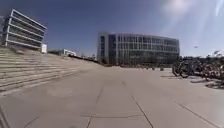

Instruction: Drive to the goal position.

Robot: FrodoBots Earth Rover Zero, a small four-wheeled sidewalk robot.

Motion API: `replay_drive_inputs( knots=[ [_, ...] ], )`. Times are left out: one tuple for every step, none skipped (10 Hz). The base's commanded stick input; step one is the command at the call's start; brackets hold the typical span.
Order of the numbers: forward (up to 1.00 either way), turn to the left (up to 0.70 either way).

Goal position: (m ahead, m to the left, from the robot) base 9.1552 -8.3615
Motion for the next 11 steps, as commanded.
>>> replay_drive_inputs(
  knots=[
    [0.70, 0.00],
    [0.70, 0.00],
    [0.70, 0.00],
    [0.70, 0.00],
    [0.70, 0.00],
    [0.70, 0.00],
    [0.70, 0.00],
    [0.70, 0.00],
    [0.70, 0.00],
    [0.70, 0.00],
    [0.70, 0.00]
  ],
)
